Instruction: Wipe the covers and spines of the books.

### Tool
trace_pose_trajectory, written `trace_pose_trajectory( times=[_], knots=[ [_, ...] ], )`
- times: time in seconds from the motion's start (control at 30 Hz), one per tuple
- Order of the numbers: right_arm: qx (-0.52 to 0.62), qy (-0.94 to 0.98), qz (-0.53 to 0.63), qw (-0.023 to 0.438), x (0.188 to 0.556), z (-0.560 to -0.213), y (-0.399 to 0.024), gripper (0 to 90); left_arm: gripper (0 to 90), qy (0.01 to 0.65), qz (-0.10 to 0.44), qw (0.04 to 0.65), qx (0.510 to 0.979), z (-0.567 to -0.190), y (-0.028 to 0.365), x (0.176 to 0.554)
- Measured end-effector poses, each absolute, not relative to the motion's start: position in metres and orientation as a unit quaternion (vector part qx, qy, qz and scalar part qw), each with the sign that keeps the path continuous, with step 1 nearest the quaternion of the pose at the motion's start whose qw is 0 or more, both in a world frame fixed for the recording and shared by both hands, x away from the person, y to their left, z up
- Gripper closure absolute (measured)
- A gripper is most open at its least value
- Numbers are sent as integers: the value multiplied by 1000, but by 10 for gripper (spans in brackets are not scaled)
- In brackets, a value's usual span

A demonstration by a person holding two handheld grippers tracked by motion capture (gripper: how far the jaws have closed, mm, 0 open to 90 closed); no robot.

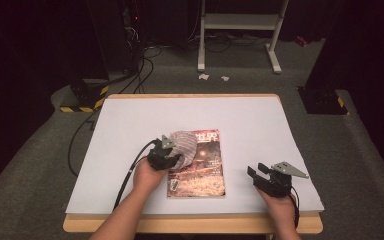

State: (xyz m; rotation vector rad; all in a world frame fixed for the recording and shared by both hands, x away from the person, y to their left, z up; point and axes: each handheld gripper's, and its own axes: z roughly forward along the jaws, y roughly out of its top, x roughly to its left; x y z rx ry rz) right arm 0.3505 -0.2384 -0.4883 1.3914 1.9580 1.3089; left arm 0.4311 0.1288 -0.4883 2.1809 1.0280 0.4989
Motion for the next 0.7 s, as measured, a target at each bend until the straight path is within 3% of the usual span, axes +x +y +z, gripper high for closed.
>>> trace_pose_trajectory(
  times=[0.23, 0.4, 0.53, 0.7],
  knots=[
    [493, 705, 468, 202, 351, -488, -235, 497, 663, 344, 179, 350, 853, -489, 60, 441],
    [489, 707, 470, 200, 352, -488, -234, 497, 663, 331, 165, 351, 860, -486, 32, 442],
    [487, 707, 472, 198, 352, -488, -234, 497, 662, 335, 163, 343, 862, -485, 45, 443],
    [486, 709, 471, 198, 352, -488, -232, 497, 661, 368, 173, 328, 852, -484, 94, 445]
  ],
)
